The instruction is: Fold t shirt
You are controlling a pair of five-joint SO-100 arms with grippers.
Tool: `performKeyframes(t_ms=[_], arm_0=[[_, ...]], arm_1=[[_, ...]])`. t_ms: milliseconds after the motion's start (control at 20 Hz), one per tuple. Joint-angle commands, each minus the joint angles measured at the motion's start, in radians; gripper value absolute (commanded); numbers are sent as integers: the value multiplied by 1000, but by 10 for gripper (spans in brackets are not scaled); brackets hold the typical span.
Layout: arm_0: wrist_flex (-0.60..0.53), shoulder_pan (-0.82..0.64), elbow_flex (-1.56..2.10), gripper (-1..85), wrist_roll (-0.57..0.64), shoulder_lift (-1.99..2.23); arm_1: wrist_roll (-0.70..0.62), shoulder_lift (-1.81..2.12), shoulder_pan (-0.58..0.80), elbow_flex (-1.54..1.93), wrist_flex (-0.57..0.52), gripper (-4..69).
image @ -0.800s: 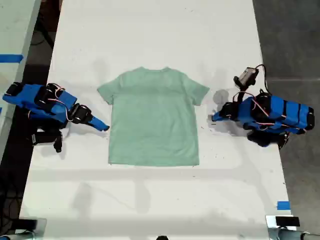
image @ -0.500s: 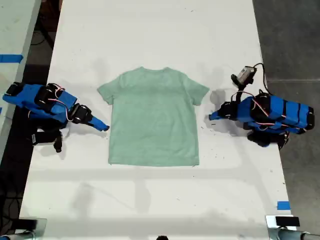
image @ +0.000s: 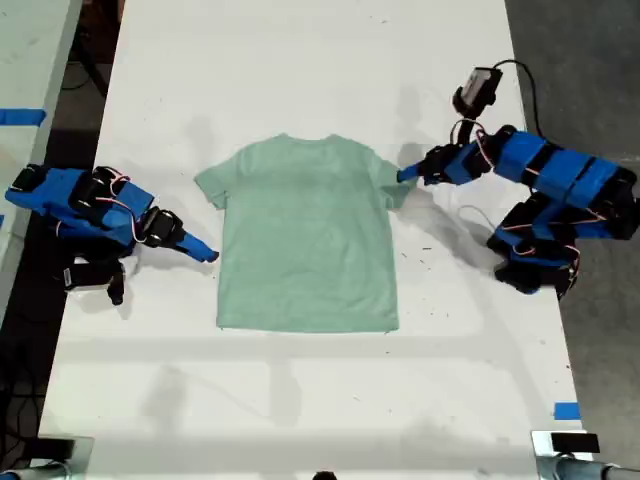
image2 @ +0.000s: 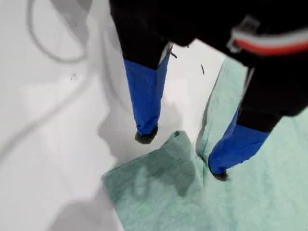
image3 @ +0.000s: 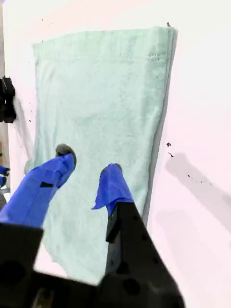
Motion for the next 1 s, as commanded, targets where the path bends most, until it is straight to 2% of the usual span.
performKeyframes(t_ms=[0,50,100,150,350,500,650,850,900,950], arm_0=[[-21,12,9,115,-3,9],[-21,12,9,115,-3,9],[-21,12,9,115,-3,9],[-21,12,9,115,-3,9],[-21,12,9,115,-3,11],[-21,12,9,115,-3,11],[-21,12,9,115,-3,11],[-21,12,9,115,-3,11],[-21,12,9,115,-3,11],[-21,12,9,115,-3,11]], arm_1=[[-21,-290,26,-169,-120,238],[8,-414,32,-178,-186,221],[71,-541,48,-195,-196,2],[77,-563,46,-241,-124,5],[11,-360,-44,-216,-173,5],[-29,-209,-178,-244,-258,5],[-71,-187,-348,-287,-385,6],[-107,-410,-554,-344,-658,6],[-115,-494,-592,-399,-684,32],[-114,-560,-612,-468,-666,191]])
